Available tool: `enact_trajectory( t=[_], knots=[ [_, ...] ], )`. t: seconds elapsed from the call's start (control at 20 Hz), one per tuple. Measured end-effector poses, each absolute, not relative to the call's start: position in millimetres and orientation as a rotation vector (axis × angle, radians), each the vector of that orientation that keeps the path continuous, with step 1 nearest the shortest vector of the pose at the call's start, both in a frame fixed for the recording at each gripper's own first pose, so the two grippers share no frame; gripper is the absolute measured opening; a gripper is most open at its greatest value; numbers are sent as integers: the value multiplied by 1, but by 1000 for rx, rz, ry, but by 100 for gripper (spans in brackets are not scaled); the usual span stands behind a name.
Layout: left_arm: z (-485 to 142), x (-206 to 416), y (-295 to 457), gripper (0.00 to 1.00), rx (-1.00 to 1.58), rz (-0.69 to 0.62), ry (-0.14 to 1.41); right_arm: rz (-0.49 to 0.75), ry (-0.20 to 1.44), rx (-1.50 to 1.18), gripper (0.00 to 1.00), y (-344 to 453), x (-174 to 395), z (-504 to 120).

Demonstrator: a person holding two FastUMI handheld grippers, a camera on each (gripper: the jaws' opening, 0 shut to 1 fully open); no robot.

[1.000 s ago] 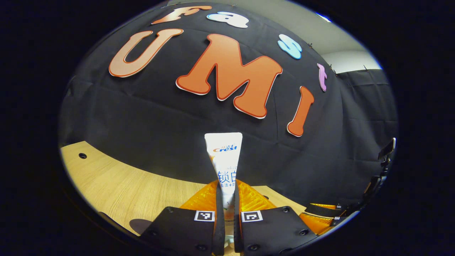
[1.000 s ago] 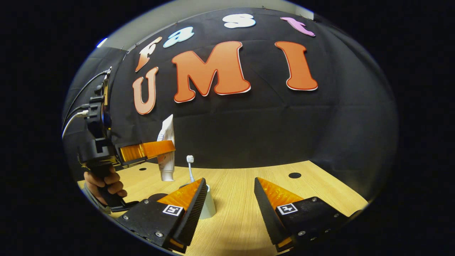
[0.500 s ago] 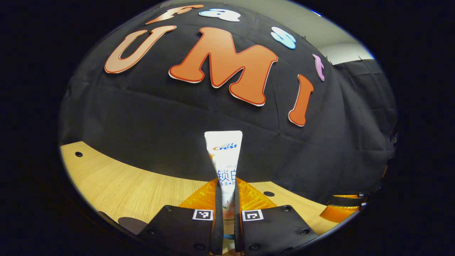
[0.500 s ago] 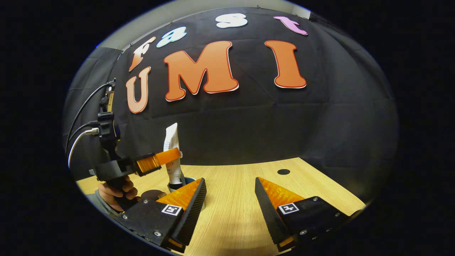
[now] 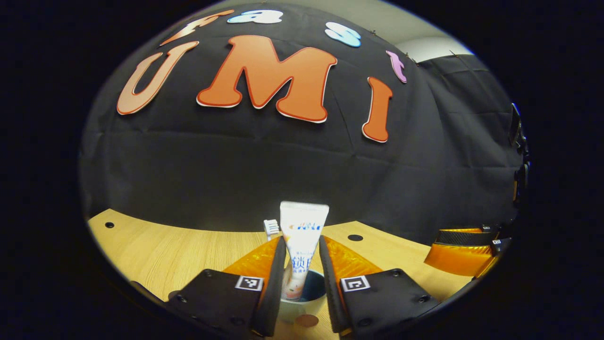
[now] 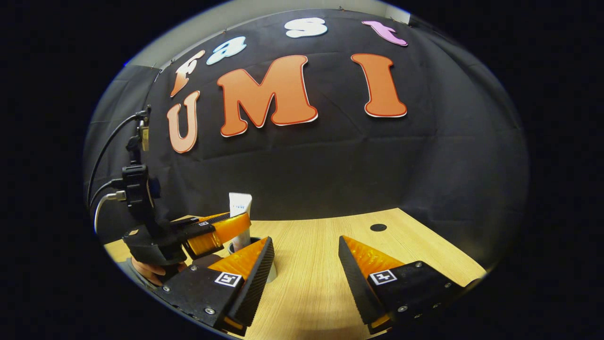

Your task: Put the toothbrush and toothpaste on the desktop into the cup, then pick up the cup and place it on the coaster on the desktop.

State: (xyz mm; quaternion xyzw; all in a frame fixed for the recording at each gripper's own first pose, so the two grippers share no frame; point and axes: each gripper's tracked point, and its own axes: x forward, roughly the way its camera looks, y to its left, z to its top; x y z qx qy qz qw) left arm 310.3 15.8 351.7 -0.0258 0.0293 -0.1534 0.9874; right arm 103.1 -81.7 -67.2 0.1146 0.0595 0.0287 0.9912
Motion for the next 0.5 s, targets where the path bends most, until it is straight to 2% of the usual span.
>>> enact_trajectory(
  t=[0.1, 0.15, 0.25, 0.4, 0.5],
  knots=[
    [363, 300, 14, 54, -29, -327, 37, 60, 147, 225, 83, -77, 104, -69],
    [370, 296, 16, 71, -2, -322, 28, 64, 165, 227, 83, -74, 105, -69],
    [387, 284, 23, 84, 53, -308, -8, 89, 197, 234, 83, -63, 104, -67],
    [413, 264, 37, 95, 66, -289, -58, 113, 217, 235, 83, -52, 108, -56],
    [430, 250, 50, 97, 58, -270, -80, 127, 233, 231, 83, -44, 109, -51]
  ],
)
